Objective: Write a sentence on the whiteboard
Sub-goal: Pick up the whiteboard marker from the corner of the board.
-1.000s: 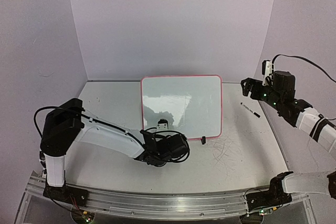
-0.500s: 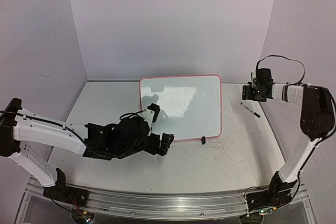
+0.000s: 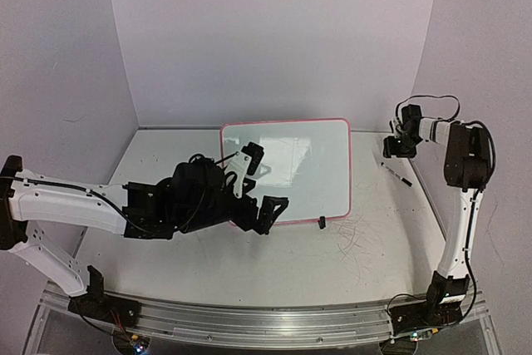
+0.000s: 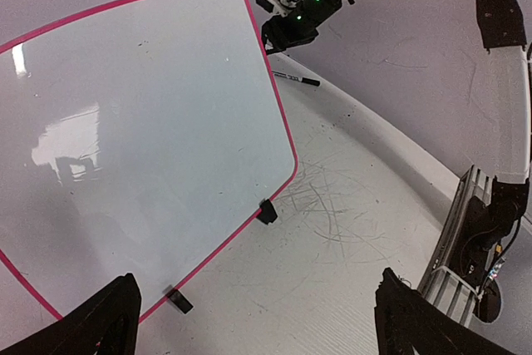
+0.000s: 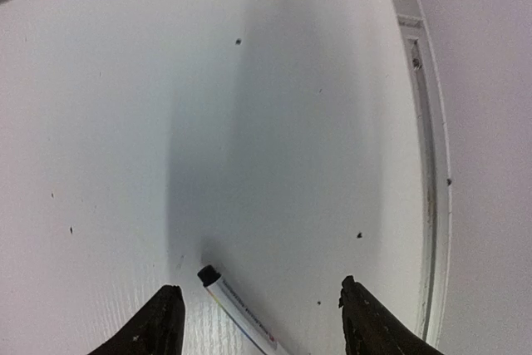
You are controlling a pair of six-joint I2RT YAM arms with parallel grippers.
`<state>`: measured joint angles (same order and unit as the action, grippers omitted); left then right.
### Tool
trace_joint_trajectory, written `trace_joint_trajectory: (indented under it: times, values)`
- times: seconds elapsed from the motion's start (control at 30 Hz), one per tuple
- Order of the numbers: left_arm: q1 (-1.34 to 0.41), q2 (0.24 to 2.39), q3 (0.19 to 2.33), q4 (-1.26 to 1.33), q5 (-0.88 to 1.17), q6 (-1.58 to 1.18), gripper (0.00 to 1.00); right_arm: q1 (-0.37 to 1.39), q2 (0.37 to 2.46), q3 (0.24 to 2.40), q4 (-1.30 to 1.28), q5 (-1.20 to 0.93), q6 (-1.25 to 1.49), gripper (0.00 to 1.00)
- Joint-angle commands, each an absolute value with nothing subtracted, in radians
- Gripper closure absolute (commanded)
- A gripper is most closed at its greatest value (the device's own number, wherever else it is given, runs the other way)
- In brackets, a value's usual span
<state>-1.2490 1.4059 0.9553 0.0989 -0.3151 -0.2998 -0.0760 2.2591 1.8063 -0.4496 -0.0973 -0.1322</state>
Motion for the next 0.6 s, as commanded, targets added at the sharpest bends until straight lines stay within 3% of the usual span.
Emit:
trace_joint_trajectory:
  times: [0.0, 0.37, 0.57]
  values:
    - [-1.24, 1.391, 1.047, 0.145, -0.295, -0.251, 0.01, -0.067, 2.28, 1.829, -0.525, -0.119, -0.158, 0.39]
    - [-1.237, 1.426, 1.103, 0.165, -0.194, -0.255, 0.01, -0.078, 2.342, 1.843, -0.527, -0.11, -0.186, 0.66]
    - [-1.237, 1.424, 1.1, 0.168, -0.198, -0.253, 0.01, -0.078, 2.312, 1.776, -0.529, -0.093, -0.184, 0.93]
